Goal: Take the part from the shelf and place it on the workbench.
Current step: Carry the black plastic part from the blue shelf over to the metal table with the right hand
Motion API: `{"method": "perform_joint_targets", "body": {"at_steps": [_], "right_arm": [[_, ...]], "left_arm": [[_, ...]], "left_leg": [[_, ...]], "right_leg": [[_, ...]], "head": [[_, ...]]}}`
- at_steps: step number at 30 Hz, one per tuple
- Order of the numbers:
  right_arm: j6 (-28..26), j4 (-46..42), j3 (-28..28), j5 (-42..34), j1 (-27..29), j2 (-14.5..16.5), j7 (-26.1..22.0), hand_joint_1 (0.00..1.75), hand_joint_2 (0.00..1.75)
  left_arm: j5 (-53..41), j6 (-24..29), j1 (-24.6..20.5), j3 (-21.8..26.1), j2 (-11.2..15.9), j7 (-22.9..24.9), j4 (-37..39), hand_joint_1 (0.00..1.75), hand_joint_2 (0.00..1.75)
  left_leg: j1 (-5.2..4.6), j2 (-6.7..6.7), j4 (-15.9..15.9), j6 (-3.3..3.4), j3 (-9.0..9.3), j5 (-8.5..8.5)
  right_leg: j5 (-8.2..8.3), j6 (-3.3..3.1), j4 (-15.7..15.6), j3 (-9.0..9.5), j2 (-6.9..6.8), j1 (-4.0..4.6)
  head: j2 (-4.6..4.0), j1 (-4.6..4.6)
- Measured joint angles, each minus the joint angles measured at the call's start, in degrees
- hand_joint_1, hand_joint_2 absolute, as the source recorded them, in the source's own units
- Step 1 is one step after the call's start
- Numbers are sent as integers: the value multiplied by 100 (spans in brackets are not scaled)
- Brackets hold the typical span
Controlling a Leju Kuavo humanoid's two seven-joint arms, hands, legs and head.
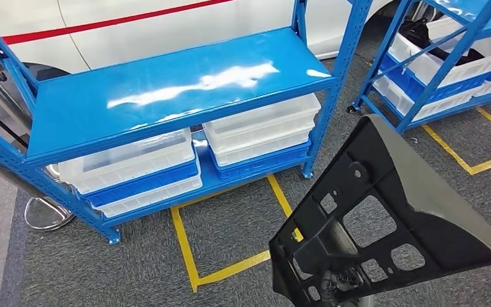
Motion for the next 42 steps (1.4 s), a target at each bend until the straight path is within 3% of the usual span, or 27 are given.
{"method": "perform_joint_targets", "body": {"at_steps": [2, 4, 5, 6, 8, 10, 12, 14, 15, 16, 18, 20, 21, 22, 23, 25, 26, 27, 29, 30, 32, 34, 36, 37, 38, 40, 42], "right_arm": [[12, 1, -6, 23, 6, 28, 0, 175, 175], [27, 2, -13, 63, 10, 56, 1, 175, 175], [32, 3, -21, 82, 16, 67, 2, 175, 175], [37, 4, -33, 97, 21, 75, 3, 175, 175], [49, 4, -61, 119, 29, 92, 7, 175, 175], [68, 4, -82, 142, 27, 115, 9, 175, 175], [88, 4, -95, 169, 28, 137, 10, 175, 175], [97, 4, -113, 187, 43, 150, 9, 175, 175], [96, 4, -127, 194, 53, 156, 10, 175, 175], [97, 4, -143, 202, 57, 161, 11, 175, 175], [103, 5, -173, 221, 54, 167, 18, 175, 175], [114, 11, -205, 242, 53, 167, 27, 175, 175], [119, 19, -224, 258, 57, 168, 32, 175, 175], [124, 27, -242, 276, 62, 168, 37, 175, 175], [130, 33, -257, 295, 65, 171, 42, 175, 175], [151, 39, -278, 321, 64, 182, 50, 175, 175], [165, 40, -284, 327, 63, 193, 54, 175, 175], [176, 42, -291, 332, 64, 206, 58, 175, 175], [189, 44, -306, 340, 75, 227, 64, 175, 175], [191, 44, -316, 345, 83, 236, 66, 175, 175], [193, 44, -333, 356, 87, 261, 68, 175, 175], [196, 44, -344, 367, 86, 291, 70, 175, 175], [197, 49, -356, 376, 90, 305, 71, 175, 175], [197, 51, -364, 379, 93, 308, 72, 175, 175], [197, 52, -370, 382, 95, 308, 72, 175, 175], [197, 52, -384, 386, 93, 315, 72, 175, 175], [203, 52, -395, 398, 91, 328, 76, 175, 175]], "left_arm": [[-2, -4, 6, 1, 0, 6, 0, 0, 175], [-9, -7, 21, 2, -1, 15, 0, 0, 175], [-11, -9, 30, 3, -1, 20, 0, 0, 175], [-13, -10, 37, 3, -1, 23, 0, 0, 175], [-13, -13, 42, 5, -1, 27, 0, 0, 175], [-12, -16, 42, 10, 4, 26, 0, 0, 175], [-14, -21, 41, 16, 8, 25, 0, 0, 175], [-15, -25, 35, 23, 2, 26, 0, 0, 175], [-15, -25, 29, 27, -2, 26, 0, 0, 175], [-15, -27, 29, 32, -5, 25, 0, 0, 175], [-15, -30, 35, 45, -8, 20, 0, 0, 175], [-16, -36, 51, 59, -7, 19, 0, 0, 175], [-17, -42, 54, 65, -8, 19, 0, 0, 175], [-19, -49, 50, 69, -10, 18, 0, 0, 175], [-22, -58, 43, 74, -14, 17, 0, 0, 175], [-26, -70, 29, 82, -22, 14, 0, 0, 175], [-28, -74, 26, 86, -24, 11, 0, 0, 175], [-30, -74, 21, 90, -25, 8, 0, 0, 175], [-36, -77, 2, 93, -27, 2, 0, 0, 175], [-38, -77, -9, 94, -28, -2, 0, 0, 175], [-46, -78, -12, 96, -29, -8, 0, 0, 175], [-50, -80, 3, 98, -29, -10, 0, 0, 175], [-51, -82, 24, 99, -29, -10, 0, 0, 175], [-52, -82, 32, 99, -29, -10, 0, 0, 175], [-52, -82, 34, 100, -29, -10, 0, 0, 175], [-52, -82, 33, 101, -27, -16, 0, 0, 175], [-54, -81, 29, 102, -26, -28, 0, 0, 175]], "left_leg": [[25, -255, 451, -49, -187, -340], [33, -435, 1213, -73, -514, -730], [34, -462, 1482, -73, -630, -804], [33, -474, 1542, -64, -650, -755], [32, -556, 1004, -17, -388, -375], [31, -841, 244, 50, -46, -73], [17, -1011, -58, 88, 61, -24], [16, -899, -103, 124, 71, 15], [27, -822, -134, 153, 83, 47], [40, -737, -168, 191, 90, 81], [38, -553, -197, 238, 74, 118], [22, -367, -184, 249, 41, 118], [19, -277, -176, 246, 30, 113], [19, -195, -164, 237, 25, 104], [20, -119, -148, 221, 26, 89], [4, 4, -100, 167, 32, 42], [-9, 50, -80, 137, 33, 19], [-24, 93, -69, 107, 40, 4], [-28, 164, -73, 52, 70, -12], [-16, 105, -45, 20, 77, -52], [13, -181, 276, -30, -44, -306], [26, -429, 1012, -52, -374, -706], [26, -473, 1554, -50, -638, -850], [26, -482, 1528, -38, -636, -747], [26, -512, 1262, -19, -525, -542], [30, -761, 477, 36, -197, -144], [25, -1003, 34, 76, -29, -17]], "right_leg": [[54, -79, -26, -36, 105, -26], [90, -116, -20, -94, 229, -10], [104, -119, -13, -117, 305, 0], [114, -116, -3, -133, 383, 9], [128, -99, 19, -144, 542, 20], [149, -63, 41, -167, 679, 23], [193, 8, 48, -220, 805, 4], [241, 93, 33, -261, 927, -13], [221, 123, 60, -286, 880, -7], [129, 147, 179, -348, 750, 6], [-241, 181, 764, -615, 387, 19], [-552, 216, 1449, -907, 234, 3], [-564, 229, 1576, -941, 210, -8], [-470, 237, 1471, -853, 182, -17], [-300, 238, 1141, -645, 126, -25], [-66, 195, 366, -205, -88, -7], [-22, 157, 135, -81, -154, 10], [-35, 115, 61, -52, -176, 28], [-14, 39, 63, -72, -57, 37], [2, 0, 46, -77, -4, 28], [44, -77, 11, -90, 99, -1], [67, -119, 9, -124, 216, 6], [79, -135, 19, -147, 372, 23], [82, -137, 27, -150, 457, 29], [83, -135, 39, -148, 541, 32], [87, -112, 70, -156, 695, 36], [110, -46, 91, -202, 837, 20]], "head": [[1, -1], [2, -1], [2, -1], [2, -1], [1, -1], [0, 1], [0, 1], [0, 0], [0, 2], [1, 4], [1, 11], [1, 14], [1, 13], [2, 14], [1, 13], [1, 12], [0, 11], [0, 10], [0, 10], [0, 10], [1, 8], [1, 7], [1, 8], [0, 8], [0, 8], [1, 9], [1, 9]]}}
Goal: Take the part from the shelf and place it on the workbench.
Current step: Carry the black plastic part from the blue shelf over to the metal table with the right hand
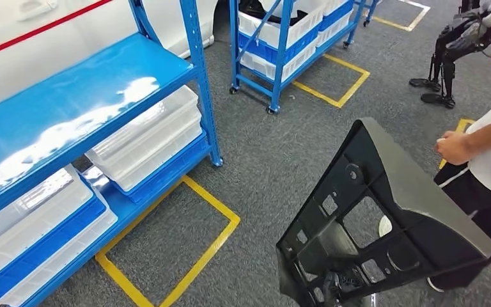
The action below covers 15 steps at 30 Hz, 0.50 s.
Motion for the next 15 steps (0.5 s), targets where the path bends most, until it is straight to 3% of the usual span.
{"method": "perform_joint_targets", "body": {"at_steps": [1, 3, 5, 7, 9, 10, 11, 13, 15], "right_arm": [[7, 0, -4, 6, 4, 10, 4, 175, 175], [19, 0, -13, 15, 25, 26, 13, 175, 175], [25, -1, -24, 21, 37, 33, 19, 175, 175], [36, 4, -32, 28, 32, 35, 27, 175, 175], [71, 17, -47, 36, 33, 36, 34, 175, 175], [95, 26, -58, 41, 36, 37, 35, 175, 175], [114, 32, -69, 50, 39, 38, 36, 175, 175], [134, 38, -82, 69, 33, 45, 37, 175, 175], [149, 41, -91, 84, 24, 62, 38, 175, 175]], "left_arm": [[-3, 2, -5, 1, 1, -4, 0, 0, 175], [-11, 6, -16, 2, -8, -8, 0, 0, 175], [-21, 9, -12, 3, -17, -11, 0, 0, 175], [-27, 10, 5, 4, -19, -13, 0, 0, 175], [-30, 13, 14, 5, -17, -11, 0, 0, 175], [-32, 14, 11, 5, -16, -11, 0, 0, 175], [-33, 14, 5, 5, -16, -11, 0, 0, 175], [-39, 13, -10, 5, -20, -12, 0, 0, 175], [-47, 13, -17, 6, -22, -13, 0, 0, 175]], "left_leg": [[-8, -28, -35, 13, 8, -12], [-6, 119, -96, 61, 34, 34], [17, 297, -185, 140, 67, 103], [6, 476, -217, 183, 65, 127], [-13, 662, -203, 185, 54, 115], [-15, 751, -196, 180, 54, 103], [-16, 831, -186, 169, 57, 88], [-25, 964, -158, 132, 84, 45], [-49, 1062, -127, 75, 105, 1]], "right_leg": [[22, 47, -4, -26, 68, -13], [57, 132, -18, -63, 152, -23], [-111, 176, 217, -187, -119, 12], [-489, 195, 849, -480, -499, 17], [-699, 223, 1399, -719, -616, -6], [-654, 232, 1414, -701, -641, -14], [-519, 235, 1212, -568, -674, -19], [-223, 204, 455, -111, -888, -1], [-121, 138, -12, 143, -1071, 39]], "head": [[-1, -1], [0, 1], [0, 7], [0, 11], [1, 10], [1, 10], [0, 10], [0, 10], [0, 9]]}}
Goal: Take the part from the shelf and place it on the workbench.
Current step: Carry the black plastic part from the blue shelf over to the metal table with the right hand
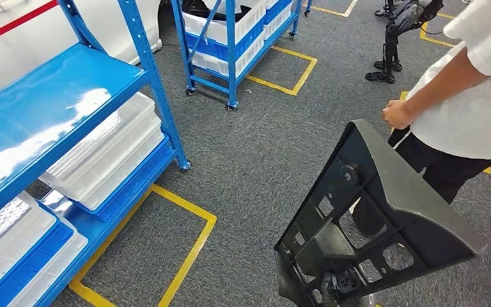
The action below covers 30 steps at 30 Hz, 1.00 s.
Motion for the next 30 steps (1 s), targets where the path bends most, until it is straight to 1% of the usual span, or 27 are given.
{"method": "perform_joint_targets", "body": {"at_steps": [1, 3, 4, 5, 7, 8, 9, 10, 11, 12, 13, 14, 15, 16, 18, 19, 20, 21, 22, 23, 24, 25, 26, 27, 28, 29, 30], "right_arm": [[11, 2, -6, 5, -3, 11, 0, 175, 175], [31, 3, -20, 13, 2, 30, -2, 175, 175], [36, 3, -28, 15, 4, 41, -3, 175, 175], [39, 3, -35, 16, 1, 54, -3, 175, 175], [40, 4, -46, 16, -10, 81, -2, 175, 175], [41, 4, -49, 17, -15, 89, -1, 175, 175], [41, 5, -54, 17, -15, 93, 0, 175, 175], [41, 5, -60, 17, -13, 95, 0, 175, 175], [41, 5, -66, 17, -12, 98, 0, 175, 175], [41, 5, -71, 16, -12, 103, 0, 175, 175], [41, 5, -73, 16, -13, 109, 0, 175, 175], [41, 5, -74, 17, -19, 113, 0, 175, 175], [41, 5, -74, 17, -22, 117, 0, 175, 175], [42, 5, -74, 17, -22, 120, 0, 175, 175], [43, 5, -78, 17, -16, 124, 0, 175, 175], [43, 5, -80, 18, -10, 125, -1, 175, 175], [43, 5, -83, 19, -7, 125, -1, 175, 175], [44, 5, -84, 19, -10, 125, -1, 175, 175], [44, 5, -85, 19, -13, 125, -1, 175, 175], [45, 6, -85, 19, -17, 125, 0, 175, 175], [46, 7, -86, 19, -20, 125, 0, 175, 175], [46, 7, -86, 19, -17, 125, 0, 175, 175], [46, 7, -87, 19, -13, 125, 0, 175, 175], [46, 7, -87, 18, -11, 125, 0, 175, 175], [46, 7, -87, 18, -11, 125, 0, 175, 175], [46, 6, -88, 19, -16, 125, 2, 175, 175], [46, 5, -89, 22, -20, 126, 4, 175, 175]], "left_arm": [[-2, -1, -8, 1, 0, 0, 0, 0, 175], [-2, -1, -30, 1, 0, 0, 0, 0, 175], [-2, -1, -35, 1, 0, -1, 0, 0, 175], [-2, -1, -34, 2, 0, -2, 0, 0, 175], [-2, -1, -23, 3, 0, -2, 0, 0, 175], [-2, -1, -14, 4, 0, -1, 0, 0, 175], [-2, -2, -4, 5, 0, 0, 0, 0, 175], [-2, -2, 6, 5, 0, 1, 0, 0, 175], [-2, -2, 13, 5, 0, 1, 0, 0, 175], [-2, -2, 16, 5, 1, 1, 0, 0, 175], [-2, -2, 17, 6, 3, 1, 0, 0, 175], [-2, -2, 18, 7, 5, 1, 0, 0, 175], [-2, -1, 18, 8, 7, 1, 0, 0, 175], [-2, -1, 12, 9, 8, 1, 0, 0, 175], [-2, 0, 4, 10, 7, 2, 0, 0, 175], [-2, 0, 0, 10, 7, 1, 0, 0, 175], [-2, 0, 3, 10, 7, 1, 0, 0, 175], [-2, 0, 3, 11, 7, 0, 0, 0, 175], [-2, 0, 6, 12, 7, -1, 0, 0, 175], [-2, 0, 12, 14, 7, -1, 0, 0, 175], [-2, -1, 18, 16, 8, 0, 0, 0, 175], [-2, -1, 21, 19, 8, 1, 0, 0, 175], [-2, 0, 20, 20, 8, 1, 0, 0, 175], [-3, -2, 15, 21, 7, 1, 0, 0, 175], [-5, -2, 9, 21, 7, 0, 0, 0, 175], [-10, -4, 6, 21, 5, -2, 0, 0, 175], [-16, -6, 5, 21, 5, -5, 0, 0, 175]], "left_leg": [[-11, 50, 1, -32, 10, -9], [-5, 127, 3, -90, 38, -34], [6, 57, 55, -119, 30, -93], [22, -75, 204, -141, -27, -213], [45, -407, 853, -173, -313, -590], [50, -488, 1250, -181, -502, -758], [50, -524, 1546, -185, -650, -836], [50, -536, 1646, -181, -712, -794], [50, -550, 1507, -171, -665, -633], [50, -599, 1172, -155, -526, -399], [54, -745, 779, -131, -358, -202], [60, -909, 425, -108, -218, -64], [59, -1044, 206, -88, -136, -1], [53, -1129, 117, -67, -109, -4], [44, -1031, 81, -21, -106, 20], [53, -952, 50, 15, -94, 46], [64, -872, 13, 50, -84, 75], [71, -780, -20, 81, -77, 100], [62, -690, -32, 97, -79, 112], [50, -600, -33, 107, -87, 113], [40, -503, -30, 112, -96, 110], [34, -412, -28, 113, -100, 104], [32, -322, -27, 110, -99, 97], [32, -241, -26, 100, -89, 86], [30, -171, -24, 85, -69, 72], [17, -108, -18, 61, -55, 51], [5, -55, -13, 33, -41, 33]], "right_leg": [[-17, -36, -33, 2, -7, 25], [19, -97, -62, -20, 124, 21], [39, -135, -85, -19, 185, 7], [61, -173, -110, -20, 247, -11], [88, -227, -130, -33, 375, -21], [95, -240, -127, -45, 451, -14], [98, -245, -122, -52, 535, -6], [101, -248, -114, -54, 622, 2], [101, -248, -101, -53, 710, 6], [100, -245, -86, -49, 793, 7], [100, -236, -70, -53, 868, 3], [102, -214, -47, -70, 942, 4], [112, -180, -31, -98, 1009, -3], [130, -137, -28, -130, 1079, -15], [182, -44, -46, -180, 1218, -30], [178, -17, -35, -197, 1194, -29], [119, 3, 44, -239, 1080, -18], [-20, 19, 250, -335, 909, -6], [-213, 29, 561, -473, 706, -6], [-412, 47, 939, -648, 570, -7], [-553, 63, 1280, -800, 499, -16], [-581, 74, 1451, -866, 461, -26], [-507, 80, 1409, -821, 431, -34], [-346, 79, 1130, -648, 381, -38], [-181, 68, 719, -406, 270, -35], [-66, 45, 336, -187, 151, -12], [-3, 15, 59, -34, 65, 7]], "head": [[0, 0], [-1, -1], [-1, -1], [-1, -3], [-1, -4], [-1, -5], [-1, -5], [-1, -4], [0, -5], [0, -5], [0, -4], [-1, -3], [0, -2], [-1, -3], [0, -3], [-1, -3], [-1, -2], [0, -1], [0, 0], [1, 0], [1, -1], [0, -1], [0, -1], [-1, -1], [-1, 0], [-1, 0], [-1, -2]]}}
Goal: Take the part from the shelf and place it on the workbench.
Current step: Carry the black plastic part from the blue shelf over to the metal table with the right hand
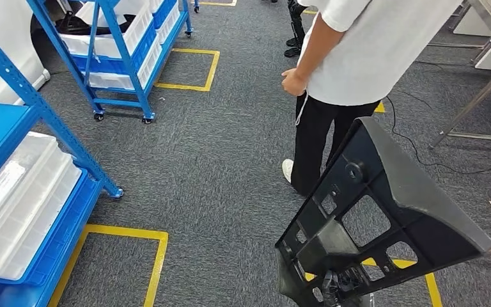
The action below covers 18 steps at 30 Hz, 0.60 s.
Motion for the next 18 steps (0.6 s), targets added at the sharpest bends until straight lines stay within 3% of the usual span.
{"method": "perform_joint_targets", "body": {"at_steps": [1, 3, 5, 6, 8, 9, 10, 11, 12, 14, 15, 17, 18], "right_arm": [[1, -1, -2, 4, -1, 1, 2, 175, 175], [3, -1, -8, 11, 4, 5, 6, 175, 175], [4, -2, -15, 15, 8, 17, 7, 175, 175], [5, -2, -17, 17, 3, 26, 7, 175, 175], [6, -1, -21, 20, -6, 40, 8, 175, 175], [7, -1, -23, 20, -6, 44, 8, 175, 175], [7, -1, -25, 20, -4, 46, 8, 175, 175], [7, -1, -28, 20, -3, 46, 9, 175, 175], [7, -1, -30, 20, -2, 47, 9, 175, 175], [7, -1, -32, 20, -4, 47, 9, 175, 175], [7, -1, -32, 22, -9, 47, 10, 175, 175], [8, -1, -34, 26, -13, 48, 14, 175, 175], [9, -1, -37, 28, -11, 48, 16, 175, 175]], "left_arm": [[-7, -1, -6, 0, -1, -3, 0, 0, 175], [-19, -5, -27, 0, -3, -9, 0, 0, 175], [-27, -7, -45, -1, -4, -14, 0, 0, 175], [-29, -7, -43, -1, -4, -15, 0, 0, 175], [-30, -10, -26, -1, -4, -16, 0, 0, 175], [-32, -12, -13, 0, -5, -14, 0, 0, 175], [-34, -14, -2, 0, -5, -11, 0, 0, 175], [-37, -14, 7, 0, -5, -10, 0, 0, 175], [-38, -14, 11, 0, -5, -10, 0, 0, 175], [-38, -14, 10, 1, -3, -10, 0, 0, 175], [-40, -14, 8, 1, -3, -10, 0, 0, 175], [-51, -15, -7, 1, -2, -9, 0, 0, 175], [-59, -15, -17, 0, -4, -8, 0, 0, 175]], "left_leg": [[-13, 51, 4, -28, 13, -16], [-15, 146, 5, -81, 44, -39], [14, -12, 128, -136, 22, -154], [29, -168, 332, -159, -66, -294], [44, -431, 1080, -183, -421, -682], [45, -469, 1463, -188, -613, -820], [44, -481, 1701, -188, -744, -851], [44, -487, 1701, -181, -769, -751], [45, -509, 1475, -169, -689, -553], [49, -737, 679, -132, -366, -126], [52, -865, 377, -115, -245, -13], [34, -995, 150, -84, -163, 16], [31, -935, 129, -59, -154, 33]], "right_leg": [[4, -30, -128, 62, -44, 23], [8, -92, -161, 50, 63, 44], [38, -165, -200, 51, 178, 32], [55, -202, -219, 54, 232, 15], [69, -248, -221, 41, 352, 16], [71, -257, -214, 35, 428, 22], [71, -261, -206, 32, 510, 28], [69, -260, -193, 33, 597, 32], [66, -256, -180, 38, 681, 32], [55, -231, -146, 40, 838, 32], [53, -207, -128, 26, 905, 30], [67, -133, -112, -16, 1032, 12], [87, -90, -121, -37, 1102, 2]], "head": [[0, -1], [0, -2], [0, -2], [0, -3], [0, -3], [1, -2], [1, -2], [1, -2], [2, -2], [1, -2], [1, -2], [1, -1], [1, -1]]}}
